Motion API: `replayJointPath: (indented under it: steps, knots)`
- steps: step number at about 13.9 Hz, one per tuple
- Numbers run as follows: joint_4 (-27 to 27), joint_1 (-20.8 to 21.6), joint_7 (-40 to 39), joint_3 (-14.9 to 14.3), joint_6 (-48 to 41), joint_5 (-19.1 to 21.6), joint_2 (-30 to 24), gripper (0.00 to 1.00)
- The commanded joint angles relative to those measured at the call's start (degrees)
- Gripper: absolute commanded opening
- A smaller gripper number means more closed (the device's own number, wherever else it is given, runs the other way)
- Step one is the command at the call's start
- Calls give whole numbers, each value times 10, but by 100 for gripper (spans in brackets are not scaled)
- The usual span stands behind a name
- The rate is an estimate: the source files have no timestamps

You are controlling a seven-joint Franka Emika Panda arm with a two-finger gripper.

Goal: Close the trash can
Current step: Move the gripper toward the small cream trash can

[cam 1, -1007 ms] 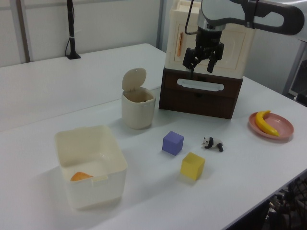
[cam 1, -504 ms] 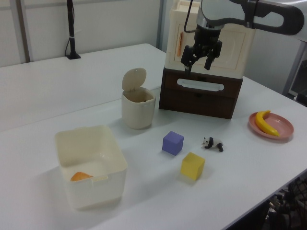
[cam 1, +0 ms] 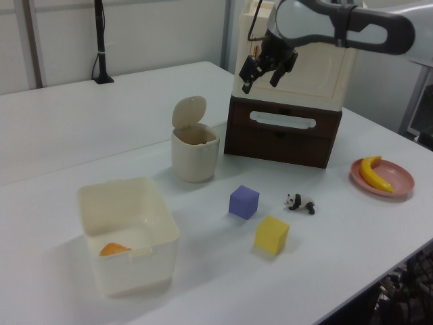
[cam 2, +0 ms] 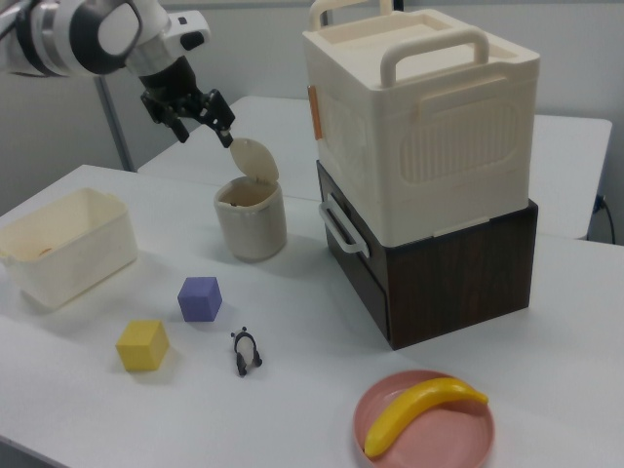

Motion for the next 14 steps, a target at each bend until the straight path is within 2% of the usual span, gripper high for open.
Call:
replayJointPath:
  steps: [1,7,8,9,10,11,12,14]
  knots:
    - [2,4,-21,-6,50,-21,24,100]
    - [3,-7,-38,-8,86,-13,28,100]
    - [3,-8,-38,-8,86,-16,28,90]
    - [3,-8,-35,-8,86,-14,27,90]
    - [12,-8,-32,-8,82,-12,25,97]
    - [13,-6,-32,-8,74,-12,21,99]
    - [14,-4,-32,-7,54,-12,19,89]
    - [21,-3,-31,-3,-4,-11,17,57]
